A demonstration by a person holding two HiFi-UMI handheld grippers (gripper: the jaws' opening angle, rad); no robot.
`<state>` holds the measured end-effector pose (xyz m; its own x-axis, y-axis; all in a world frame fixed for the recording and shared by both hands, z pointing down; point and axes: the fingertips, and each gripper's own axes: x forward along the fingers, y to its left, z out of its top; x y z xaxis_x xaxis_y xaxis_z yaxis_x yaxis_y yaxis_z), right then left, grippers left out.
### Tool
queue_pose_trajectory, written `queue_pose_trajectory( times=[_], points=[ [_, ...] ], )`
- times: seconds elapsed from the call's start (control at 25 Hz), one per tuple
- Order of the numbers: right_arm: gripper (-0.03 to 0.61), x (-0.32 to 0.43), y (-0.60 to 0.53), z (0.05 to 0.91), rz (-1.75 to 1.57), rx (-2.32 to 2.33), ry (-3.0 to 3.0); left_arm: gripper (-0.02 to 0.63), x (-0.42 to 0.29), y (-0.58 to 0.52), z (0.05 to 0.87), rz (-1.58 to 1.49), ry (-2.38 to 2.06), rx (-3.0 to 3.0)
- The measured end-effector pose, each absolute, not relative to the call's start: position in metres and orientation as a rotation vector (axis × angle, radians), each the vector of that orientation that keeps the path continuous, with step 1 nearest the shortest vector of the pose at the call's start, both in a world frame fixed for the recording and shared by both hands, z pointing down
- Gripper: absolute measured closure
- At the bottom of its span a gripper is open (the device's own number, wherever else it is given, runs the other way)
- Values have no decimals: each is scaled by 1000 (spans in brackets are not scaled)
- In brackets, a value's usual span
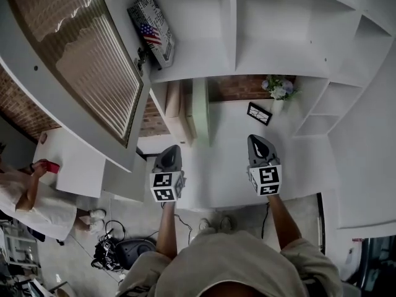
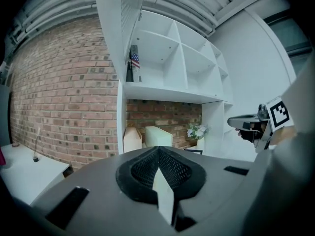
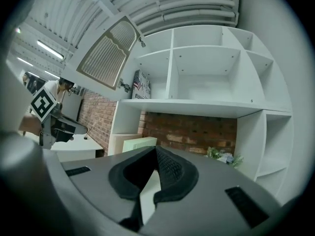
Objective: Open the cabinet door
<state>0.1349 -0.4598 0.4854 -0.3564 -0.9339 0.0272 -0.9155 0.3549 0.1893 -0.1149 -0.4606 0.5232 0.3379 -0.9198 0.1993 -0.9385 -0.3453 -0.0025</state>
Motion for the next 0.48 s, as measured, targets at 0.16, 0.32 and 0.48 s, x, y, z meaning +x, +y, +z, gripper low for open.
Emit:
queue_pose_trajectory(
  times=[0.16,0.32,0.48],
  points=[
    [566,138,-459,497,-170,1741,-2433,588,-116,-469,529,258,-1686,2489],
    [566,138,-460,504,-152,1754,-2406,588,-117,-475,536,256,-1662,2498],
    [566,136,-463,507,-143,1765,-2390,588,-120,-478,540,255,-1645,2501]
  ],
)
